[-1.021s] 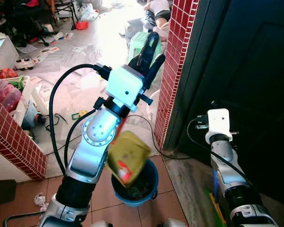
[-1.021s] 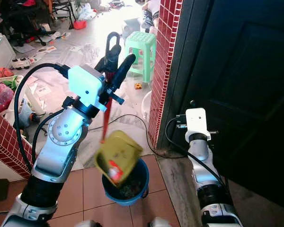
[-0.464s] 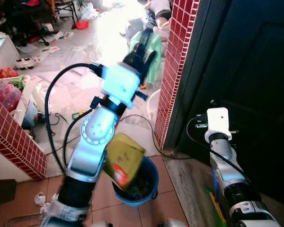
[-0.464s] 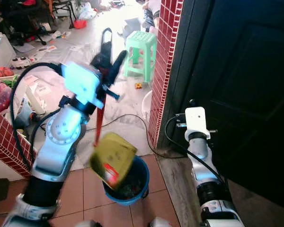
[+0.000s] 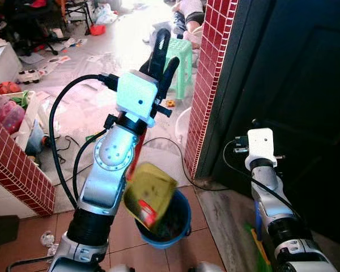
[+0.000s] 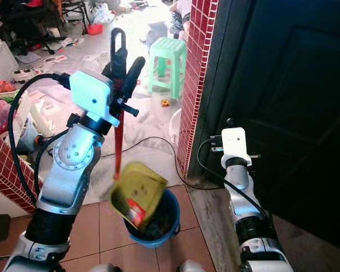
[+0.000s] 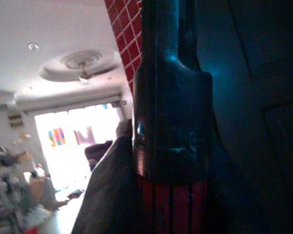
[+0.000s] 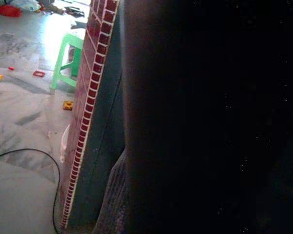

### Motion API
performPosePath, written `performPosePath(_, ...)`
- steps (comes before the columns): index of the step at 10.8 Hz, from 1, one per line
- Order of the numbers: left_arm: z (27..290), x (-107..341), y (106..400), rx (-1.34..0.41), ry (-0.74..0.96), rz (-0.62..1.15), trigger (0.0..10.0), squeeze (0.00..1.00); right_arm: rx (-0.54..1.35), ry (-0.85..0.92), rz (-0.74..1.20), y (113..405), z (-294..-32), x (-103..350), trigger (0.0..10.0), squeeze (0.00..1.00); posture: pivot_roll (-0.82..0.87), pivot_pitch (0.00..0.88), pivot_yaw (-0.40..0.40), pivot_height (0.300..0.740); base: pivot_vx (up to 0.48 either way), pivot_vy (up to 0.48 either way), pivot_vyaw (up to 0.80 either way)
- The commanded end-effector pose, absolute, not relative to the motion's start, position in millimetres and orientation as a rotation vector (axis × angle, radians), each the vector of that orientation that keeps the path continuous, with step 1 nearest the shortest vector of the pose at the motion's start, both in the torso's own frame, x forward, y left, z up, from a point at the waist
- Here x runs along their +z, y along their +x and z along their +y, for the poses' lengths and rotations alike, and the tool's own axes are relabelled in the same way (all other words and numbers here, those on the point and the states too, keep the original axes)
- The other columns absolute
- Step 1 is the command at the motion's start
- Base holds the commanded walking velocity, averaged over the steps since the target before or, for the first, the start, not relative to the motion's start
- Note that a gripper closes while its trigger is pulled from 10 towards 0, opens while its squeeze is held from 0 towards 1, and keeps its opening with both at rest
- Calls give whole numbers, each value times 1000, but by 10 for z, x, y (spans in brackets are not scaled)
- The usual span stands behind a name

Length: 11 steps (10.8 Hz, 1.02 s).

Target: Sweep floor

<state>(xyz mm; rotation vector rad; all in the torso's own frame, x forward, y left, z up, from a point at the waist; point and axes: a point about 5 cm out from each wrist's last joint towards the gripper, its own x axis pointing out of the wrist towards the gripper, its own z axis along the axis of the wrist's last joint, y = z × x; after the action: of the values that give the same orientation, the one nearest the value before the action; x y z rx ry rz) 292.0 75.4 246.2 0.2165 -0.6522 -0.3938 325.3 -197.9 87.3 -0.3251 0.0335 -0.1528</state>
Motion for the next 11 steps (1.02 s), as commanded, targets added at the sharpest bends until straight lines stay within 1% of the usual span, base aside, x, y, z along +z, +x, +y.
performPosePath(1,730,2626,2873,-381,307,-776,10000,0,-123,-334,-29,3330,-1923,1014,10000,0,-90,0,7,740,0,0,0)
performPosePath(2,708,2687,2816,-338,394,-878,10000,0,-112,-333,-35,3345,-1909,1038,10000,0,-90,7,4,740,0,0,0)
performPosePath(3,609,2730,2741,-389,398,-925,10000,0,-93,-331,-38,3349,-1896,1047,10000,0,-86,14,2,740,0,0,0)
performPosePath(4,461,2674,2685,-489,290,-869,10000,0,-77,-335,-29,3347,-1897,1025,10000,0,-86,8,-7,740,0,0,0)
performPosePath(5,430,2649,2680,-513,246,-844,10000,0,-75,-334,-28,3358,-1890,1027,10000,0,-84,2,-6,740,0,0,0)
performPosePath(6,462,2671,2727,-480,177,-804,10000,0,-74,-330,-27,3367,-1878,1027,10000,0,-84,1,-4,740,0,0,0)
performPosePath(8,514,2712,2754,-463,174,-802,10000,0,-70,-329,-22,3355,-1869,1007,10000,0,-81,0,-4,740,0,0,0)
performPosePath(9,477,2740,2675,-522,242,-848,10000,0,-69,-331,-20,3359,-1876,1001,10000,0,-76,0,-9,740,0,0,0)
performPosePath(10,505,2731,2678,-518,263,-849,10000,0,-70,-332,-20,3369,-1879,1002,10000,0,-73,0,-6,740,0,0,0)
performPosePath(11,502,2772,2632,-525,371,-926,10000,0,-72,-333,-21,3374,-1880,1005,10000,0,-72,0,-8,740,0,0,0)
